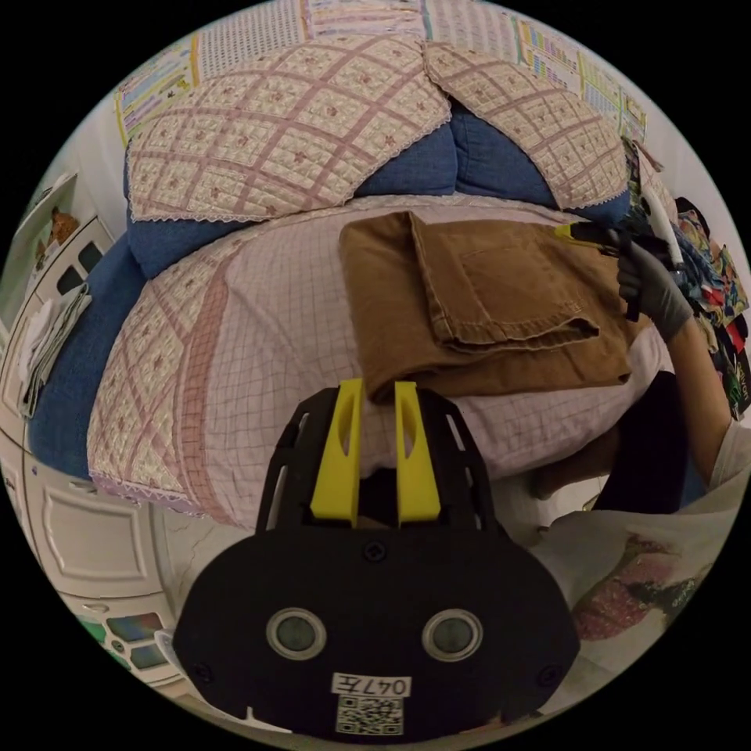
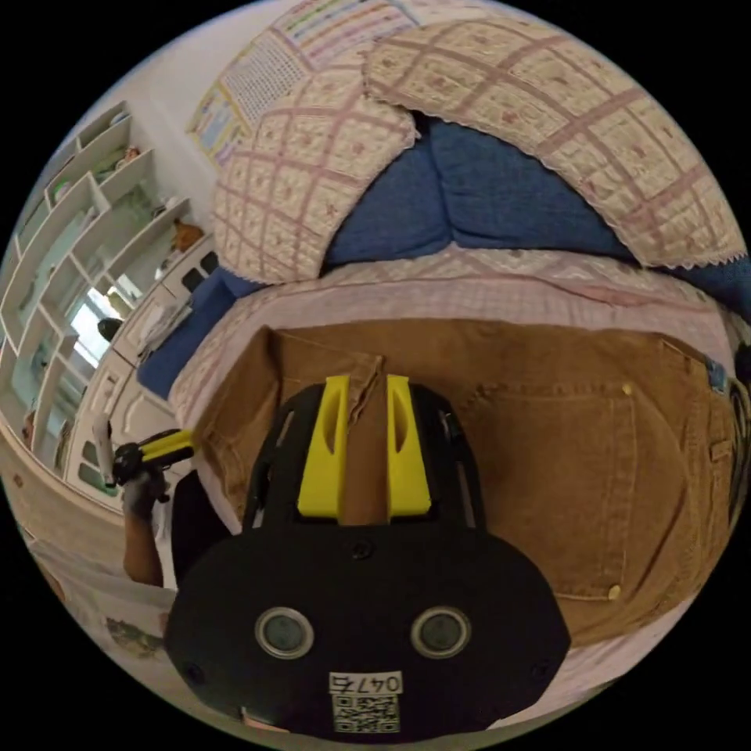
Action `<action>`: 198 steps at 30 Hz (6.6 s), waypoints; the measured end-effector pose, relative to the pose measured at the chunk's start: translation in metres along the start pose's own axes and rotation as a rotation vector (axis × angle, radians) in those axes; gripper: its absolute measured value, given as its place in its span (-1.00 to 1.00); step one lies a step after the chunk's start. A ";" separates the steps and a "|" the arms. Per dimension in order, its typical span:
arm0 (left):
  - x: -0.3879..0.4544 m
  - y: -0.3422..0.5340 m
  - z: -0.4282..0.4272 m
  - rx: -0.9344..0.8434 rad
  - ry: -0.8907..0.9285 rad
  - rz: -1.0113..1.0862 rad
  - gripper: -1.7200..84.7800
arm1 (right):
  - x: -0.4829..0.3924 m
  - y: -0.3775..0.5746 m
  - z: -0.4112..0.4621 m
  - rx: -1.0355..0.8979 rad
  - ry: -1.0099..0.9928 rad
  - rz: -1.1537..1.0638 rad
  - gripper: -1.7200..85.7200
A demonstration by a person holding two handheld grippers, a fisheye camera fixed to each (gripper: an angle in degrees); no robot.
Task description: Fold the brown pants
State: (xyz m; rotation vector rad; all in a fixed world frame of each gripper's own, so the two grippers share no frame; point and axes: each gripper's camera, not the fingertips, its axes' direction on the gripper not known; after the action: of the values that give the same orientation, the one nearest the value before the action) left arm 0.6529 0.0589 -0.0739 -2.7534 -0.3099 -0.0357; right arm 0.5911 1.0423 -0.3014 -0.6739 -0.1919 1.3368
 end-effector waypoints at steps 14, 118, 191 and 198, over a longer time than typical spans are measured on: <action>-0.036 -0.004 0.000 -0.001 0.056 -0.053 -0.86 | -0.174 0.022 0.025 -0.437 0.055 -1.065 -0.91; 0.123 0.069 0.099 0.016 0.099 0.032 -0.98 | -0.070 0.157 -0.414 0.381 0.594 -0.183 -0.92; 0.259 0.514 0.479 0.179 0.987 -0.709 -0.63 | -0.172 0.138 0.233 0.122 0.051 -0.383 -0.77; 0.268 0.556 0.462 0.202 0.994 -0.683 -0.74 | -0.019 0.077 0.304 -0.061 -0.073 0.071 -0.71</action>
State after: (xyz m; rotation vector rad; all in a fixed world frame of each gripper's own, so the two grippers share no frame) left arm 1.0292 -0.2225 -0.6853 -1.9764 -0.8487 -1.3728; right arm 0.3710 1.1337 -0.0967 -0.6893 -0.2707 1.4290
